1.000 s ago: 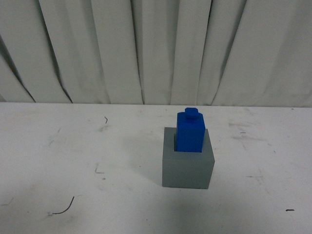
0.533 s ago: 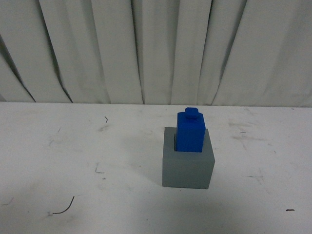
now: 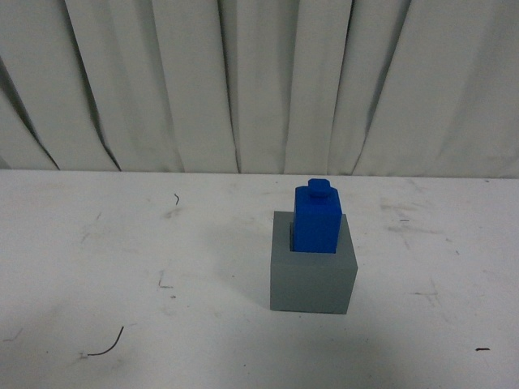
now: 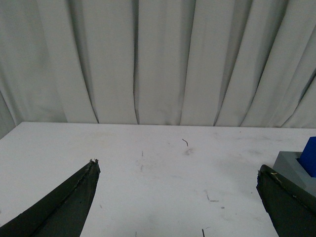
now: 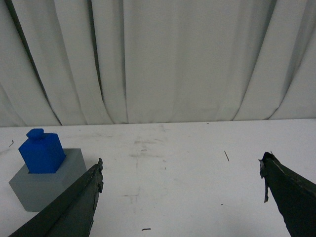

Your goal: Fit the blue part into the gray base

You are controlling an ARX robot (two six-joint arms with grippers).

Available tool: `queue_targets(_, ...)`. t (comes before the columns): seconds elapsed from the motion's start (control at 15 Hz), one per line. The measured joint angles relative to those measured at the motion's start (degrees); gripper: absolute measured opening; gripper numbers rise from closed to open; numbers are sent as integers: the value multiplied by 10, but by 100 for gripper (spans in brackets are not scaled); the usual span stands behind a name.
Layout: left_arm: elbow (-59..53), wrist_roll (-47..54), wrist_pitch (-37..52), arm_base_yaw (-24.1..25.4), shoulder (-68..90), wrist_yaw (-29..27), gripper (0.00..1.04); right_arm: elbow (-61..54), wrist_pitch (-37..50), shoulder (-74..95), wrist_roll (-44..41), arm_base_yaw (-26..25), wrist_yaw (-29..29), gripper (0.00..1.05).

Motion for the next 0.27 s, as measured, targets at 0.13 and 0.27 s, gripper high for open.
queue_targets(0.13, 0, 0, 0, 0, 0, 0, 98, 0, 0, 0, 0, 0, 0, 98)
queue_targets(0.27, 0, 0, 0, 0, 0, 0, 98, 0, 0, 0, 0, 0, 0, 98)
